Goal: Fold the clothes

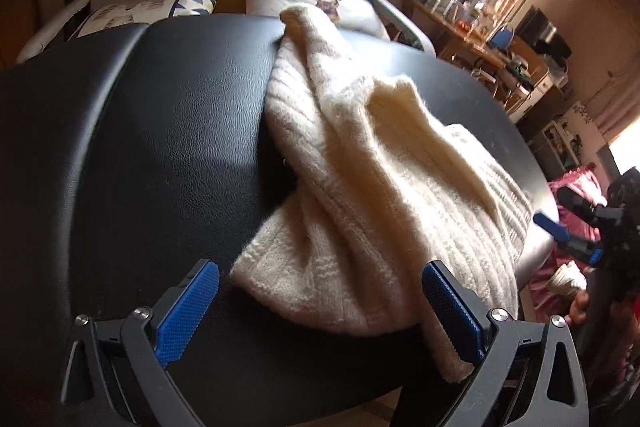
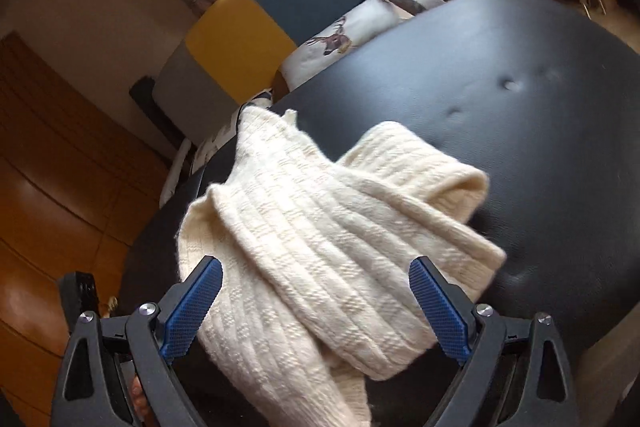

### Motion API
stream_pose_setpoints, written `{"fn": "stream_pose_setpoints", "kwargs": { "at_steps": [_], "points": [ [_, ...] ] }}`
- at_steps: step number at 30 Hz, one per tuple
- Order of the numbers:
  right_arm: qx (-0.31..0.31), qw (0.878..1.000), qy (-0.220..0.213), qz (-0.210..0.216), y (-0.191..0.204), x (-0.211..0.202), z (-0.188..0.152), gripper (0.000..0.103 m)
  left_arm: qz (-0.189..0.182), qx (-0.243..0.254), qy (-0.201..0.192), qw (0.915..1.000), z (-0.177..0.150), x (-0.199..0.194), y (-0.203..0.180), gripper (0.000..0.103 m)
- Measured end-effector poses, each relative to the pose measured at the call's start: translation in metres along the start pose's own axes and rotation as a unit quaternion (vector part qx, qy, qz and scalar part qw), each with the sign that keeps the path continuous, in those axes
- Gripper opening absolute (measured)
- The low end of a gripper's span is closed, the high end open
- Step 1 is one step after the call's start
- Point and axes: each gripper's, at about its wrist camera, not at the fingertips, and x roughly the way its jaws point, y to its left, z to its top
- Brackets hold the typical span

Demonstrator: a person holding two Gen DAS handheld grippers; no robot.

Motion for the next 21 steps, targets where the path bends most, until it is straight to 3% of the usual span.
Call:
{"fn": "stream_pose_setpoints", "kwargs": {
  "at_steps": [5,8,10,13,17,19,21],
  "points": [
    [0.113,0.993,-0.016,0.01,-0.062,-0.015,0.001,0.092,-0.077,-0.023,0.007,0.9967,0.009,-0.002,-0.009,0.102],
    [0.169,0.985,-0.019,0.022,-0.085,-0.007,-0.001,0.074,-0.109,-0.006,0.023,0.9938,0.017,0.001,-0.032,0.102],
    [0.191,0.981,-0.014,0.04,-0.093,0.004,-0.003,0.053,-0.134,0.015,0.028,0.9905,0.025,0.003,-0.055,0.102],
    [0.167,0.986,0.003,0.022,-0.083,0.024,-0.007,0.019,-0.171,0.045,0.037,0.9836,0.044,0.01,-0.087,0.102],
    [0.101,0.994,-0.023,0.039,-0.053,0.02,-0.012,0.014,-0.172,0.099,0.051,0.9788,0.063,0.026,-0.133,0.098],
    [0.037,0.998,-0.035,0.044,-0.026,0.01,-0.014,0.014,-0.182,0.117,0.081,0.973,0.065,0.037,-0.151,0.098],
    [-0.06,0.998,-0.036,-0.005,0.007,0.007,-0.022,0.014,-0.206,0.104,0.117,0.9661,0.072,0.055,-0.163,0.095]
  ]
}}
